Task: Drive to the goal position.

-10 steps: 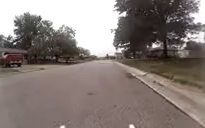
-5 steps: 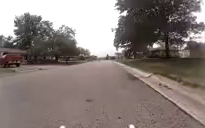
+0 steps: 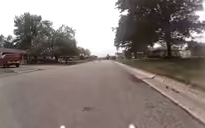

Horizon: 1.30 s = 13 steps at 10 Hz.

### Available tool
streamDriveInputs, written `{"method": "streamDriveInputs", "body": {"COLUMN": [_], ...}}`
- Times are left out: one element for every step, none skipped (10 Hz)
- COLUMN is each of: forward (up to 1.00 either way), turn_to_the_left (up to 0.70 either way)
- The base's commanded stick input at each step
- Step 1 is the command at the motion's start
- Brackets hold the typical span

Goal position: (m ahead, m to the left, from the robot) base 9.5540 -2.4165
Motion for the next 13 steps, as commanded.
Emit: {"method": "streamDriveInputs", "body": {"forward": [0.50, 0.50, 0.50, 0.50, 0.50, 0.50, 0.50, 0.50, 0.50, 0.50, 0.50, 0.50, 0.50], "turn_to_the_left": [0.00, 0.00, 0.00, 0.00, 0.00, 0.00, 0.00, 0.00, 0.00, 0.00, 0.00, 0.00, 0.00]}}
